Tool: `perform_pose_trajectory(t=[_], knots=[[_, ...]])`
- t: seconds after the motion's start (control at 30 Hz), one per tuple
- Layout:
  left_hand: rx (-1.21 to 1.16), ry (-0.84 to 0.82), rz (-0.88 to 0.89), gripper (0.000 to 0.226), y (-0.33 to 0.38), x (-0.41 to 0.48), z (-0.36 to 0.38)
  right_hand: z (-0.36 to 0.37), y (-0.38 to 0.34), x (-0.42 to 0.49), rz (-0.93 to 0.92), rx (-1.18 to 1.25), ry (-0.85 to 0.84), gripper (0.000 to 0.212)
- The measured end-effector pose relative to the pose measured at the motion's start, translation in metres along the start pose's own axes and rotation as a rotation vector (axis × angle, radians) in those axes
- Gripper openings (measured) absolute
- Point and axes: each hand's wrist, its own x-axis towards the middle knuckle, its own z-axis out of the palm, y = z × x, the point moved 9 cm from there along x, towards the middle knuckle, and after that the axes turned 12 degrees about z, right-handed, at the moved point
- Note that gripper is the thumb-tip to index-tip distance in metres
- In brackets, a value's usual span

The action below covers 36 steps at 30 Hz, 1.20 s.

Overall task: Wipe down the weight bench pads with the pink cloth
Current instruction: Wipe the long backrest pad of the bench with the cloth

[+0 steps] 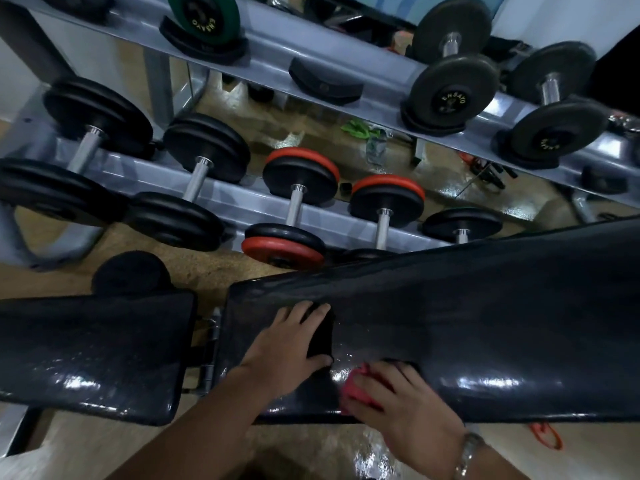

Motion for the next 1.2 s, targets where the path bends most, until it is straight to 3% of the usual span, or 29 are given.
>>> perform_pose_trajectory(t=[0.07,0.2,0.4,0.53,0.6,0.67,0.77,0.83,0.97,1.07,1.13,1.2], knots=[[-0.004,0.015,0.010,0.092,-0.003,0.000,-0.001,-0.006,0.012,0.002,0.006,0.013,-0.051,0.051],[0.006,0.047,0.029,0.099,-0.009,0.005,-0.007,-0.009,0.034,0.018,0.316,0.078,-0.032,0.064],[0.018,0.096,0.096,0.098,-0.017,0.013,-0.014,-0.005,0.004,0.010,-0.008,0.038,-0.039,0.045],[0.083,0.126,0.135,0.086,-0.013,0.020,-0.011,-0.011,0.046,0.028,0.278,0.079,0.003,0.047],[0.118,0.162,0.135,0.078,-0.012,0.024,-0.011,-0.007,0.039,0.033,0.293,0.071,0.014,0.049],[0.148,0.188,0.139,0.073,-0.013,0.027,-0.010,0.000,0.021,0.028,0.146,0.046,-0.035,0.051],[0.197,0.208,0.158,0.073,-0.015,0.028,-0.010,-0.003,0.015,0.017,-0.065,0.030,-0.082,0.037],[0.201,0.219,0.157,0.073,-0.016,0.029,-0.009,-0.006,0.033,0.021,-0.014,0.002,-0.057,0.034],[0.186,0.239,0.135,0.072,-0.019,0.028,-0.005,-0.010,0.065,0.043,0.325,-0.061,0.061,0.050],[0.158,0.245,0.112,0.072,-0.020,0.024,0.000,0.006,0.038,0.037,0.228,-0.072,0.006,0.063],[0.140,0.257,0.098,0.072,-0.018,0.022,0.003,0.002,0.035,0.029,0.147,-0.041,0.009,0.054],[0.126,0.279,0.084,0.071,-0.015,0.019,0.006,-0.008,0.054,0.035,0.221,-0.060,0.017,0.046]])
